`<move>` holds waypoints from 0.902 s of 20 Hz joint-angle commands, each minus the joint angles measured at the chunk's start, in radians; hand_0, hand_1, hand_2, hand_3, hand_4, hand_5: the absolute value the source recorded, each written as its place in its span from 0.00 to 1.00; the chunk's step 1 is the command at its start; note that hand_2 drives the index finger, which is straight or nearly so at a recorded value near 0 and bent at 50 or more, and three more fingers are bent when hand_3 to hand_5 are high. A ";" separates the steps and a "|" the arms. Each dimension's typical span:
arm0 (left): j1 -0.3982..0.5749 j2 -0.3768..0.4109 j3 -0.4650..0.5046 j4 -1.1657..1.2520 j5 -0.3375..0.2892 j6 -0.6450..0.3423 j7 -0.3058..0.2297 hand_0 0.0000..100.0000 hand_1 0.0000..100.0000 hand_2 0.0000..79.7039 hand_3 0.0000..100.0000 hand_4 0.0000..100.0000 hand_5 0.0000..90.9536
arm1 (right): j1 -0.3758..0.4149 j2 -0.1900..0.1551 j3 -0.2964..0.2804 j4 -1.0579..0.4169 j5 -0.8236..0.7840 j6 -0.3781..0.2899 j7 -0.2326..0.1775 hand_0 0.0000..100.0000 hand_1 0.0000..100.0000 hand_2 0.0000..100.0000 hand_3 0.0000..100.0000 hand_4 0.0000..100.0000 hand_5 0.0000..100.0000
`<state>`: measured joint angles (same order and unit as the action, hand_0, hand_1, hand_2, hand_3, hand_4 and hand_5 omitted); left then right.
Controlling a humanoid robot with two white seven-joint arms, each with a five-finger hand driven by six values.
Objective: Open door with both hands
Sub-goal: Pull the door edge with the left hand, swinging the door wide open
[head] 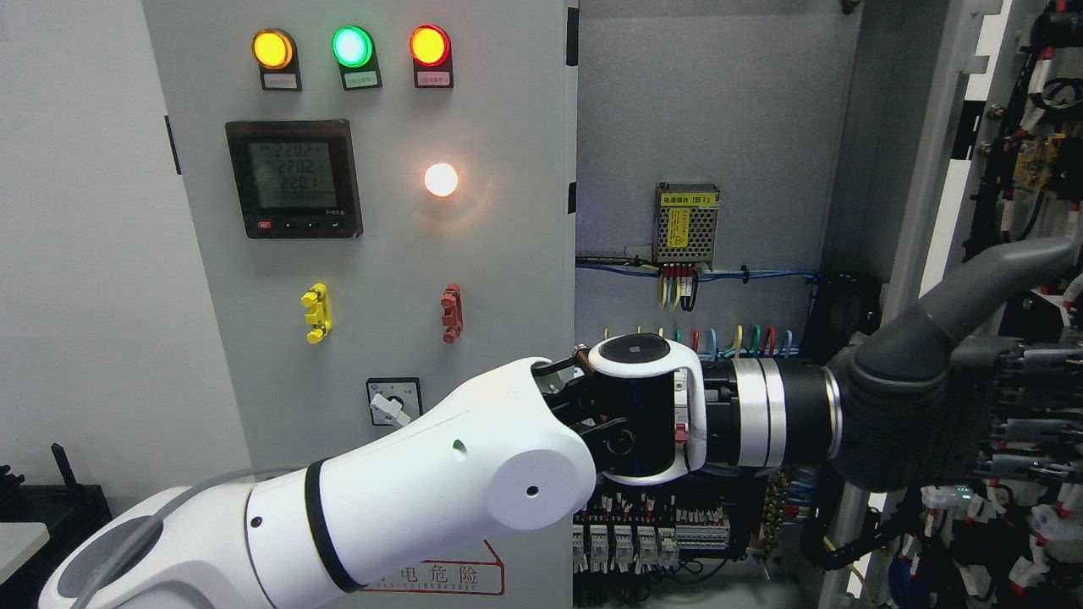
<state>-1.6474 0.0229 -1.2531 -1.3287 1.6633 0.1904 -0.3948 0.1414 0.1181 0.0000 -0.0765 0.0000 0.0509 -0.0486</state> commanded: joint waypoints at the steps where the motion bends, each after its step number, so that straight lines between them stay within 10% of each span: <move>1: -0.055 -0.078 -0.101 0.019 0.073 -0.051 0.011 0.00 0.00 0.00 0.00 0.03 0.00 | 0.000 0.000 0.014 0.000 0.014 0.000 -0.001 0.00 0.00 0.00 0.00 0.00 0.00; 18: -0.069 -0.090 -0.140 0.020 0.099 -0.117 0.140 0.00 0.00 0.00 0.00 0.03 0.00 | 0.000 0.000 0.012 0.001 0.014 0.000 -0.001 0.00 0.00 0.00 0.00 0.00 0.00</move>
<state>-1.7137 -0.0485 -1.3641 -1.3117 1.7583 0.0742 -0.2765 0.1411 0.1181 0.0000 -0.0766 0.0000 0.0508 -0.0484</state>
